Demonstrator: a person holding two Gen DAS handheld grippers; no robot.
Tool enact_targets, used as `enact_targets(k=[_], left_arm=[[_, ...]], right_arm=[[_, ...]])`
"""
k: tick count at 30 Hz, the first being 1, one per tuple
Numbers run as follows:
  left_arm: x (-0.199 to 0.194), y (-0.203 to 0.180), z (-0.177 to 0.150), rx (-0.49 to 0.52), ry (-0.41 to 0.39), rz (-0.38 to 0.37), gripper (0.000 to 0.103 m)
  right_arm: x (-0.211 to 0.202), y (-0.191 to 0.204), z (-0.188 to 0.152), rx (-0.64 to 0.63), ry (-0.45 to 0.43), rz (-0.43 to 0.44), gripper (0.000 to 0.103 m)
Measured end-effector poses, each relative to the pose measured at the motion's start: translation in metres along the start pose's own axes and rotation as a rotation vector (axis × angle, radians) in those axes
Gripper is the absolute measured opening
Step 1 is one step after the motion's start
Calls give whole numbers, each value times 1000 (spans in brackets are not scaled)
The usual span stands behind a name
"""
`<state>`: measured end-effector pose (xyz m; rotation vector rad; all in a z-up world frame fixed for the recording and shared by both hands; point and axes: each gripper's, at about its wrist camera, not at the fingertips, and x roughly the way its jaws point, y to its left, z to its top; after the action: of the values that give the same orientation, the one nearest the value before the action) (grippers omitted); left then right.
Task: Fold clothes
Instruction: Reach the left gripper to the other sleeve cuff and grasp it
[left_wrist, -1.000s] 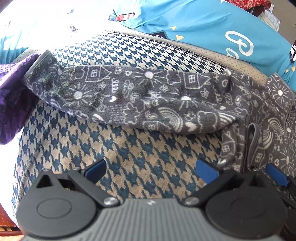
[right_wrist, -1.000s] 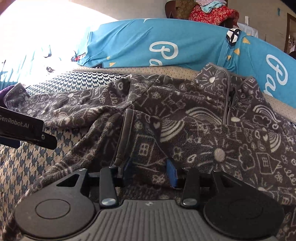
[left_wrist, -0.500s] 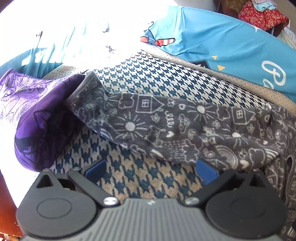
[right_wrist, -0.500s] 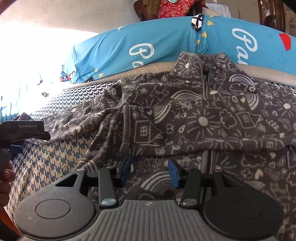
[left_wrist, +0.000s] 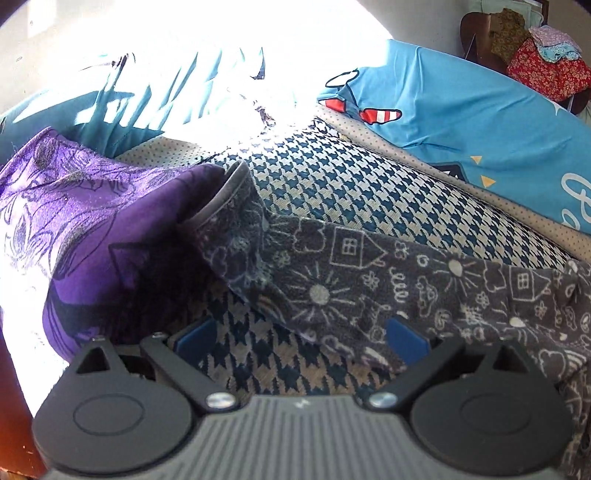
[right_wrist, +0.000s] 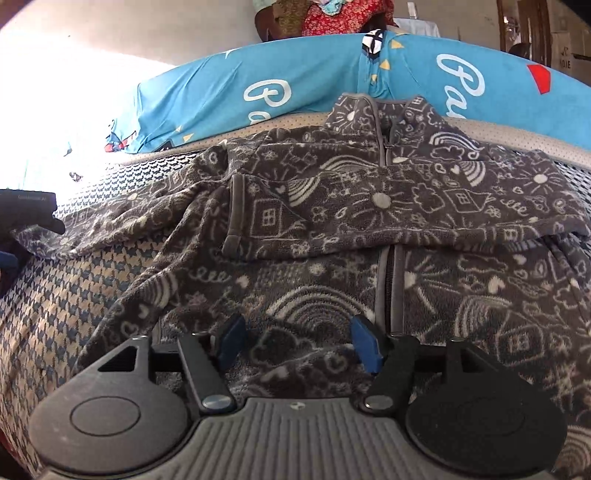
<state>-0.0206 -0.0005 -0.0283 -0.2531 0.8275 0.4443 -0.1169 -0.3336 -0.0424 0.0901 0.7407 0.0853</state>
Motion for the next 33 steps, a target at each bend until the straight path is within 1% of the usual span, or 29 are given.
enact_targets(k=[1,3,8,10,20,23,26,29,33], left_arm=[[1,2,0,-9,4,1,94],[3,4,0,-18,11,5,94],[7,4,0,-13,17,17,92],[9,5,0,-21,19,14,92],[16,7,8,-65,17,7,92],[16,2,10,-45,-10,3,92],[16,-3,12,-24,-36,24,91],[19,-2,13,-38,-18,53,90],[27,0,14,-39,-17,84,82]], right_arm=[[1,4,-1,-25,-1,-1,73],[3,8,-3,-56,-4,-9,75],[2,2,-6,-25,-22,21,76],[2,2,-7,-29,-29,31,80],[3,2,-10,-37,-44,43,83],[3,3,-10,-38,-46,43,84],[2,3,-11,-38,-47,44,84],[2,2,-11,-38,-48,45,84],[3,3,-11,-42,-48,42,84]])
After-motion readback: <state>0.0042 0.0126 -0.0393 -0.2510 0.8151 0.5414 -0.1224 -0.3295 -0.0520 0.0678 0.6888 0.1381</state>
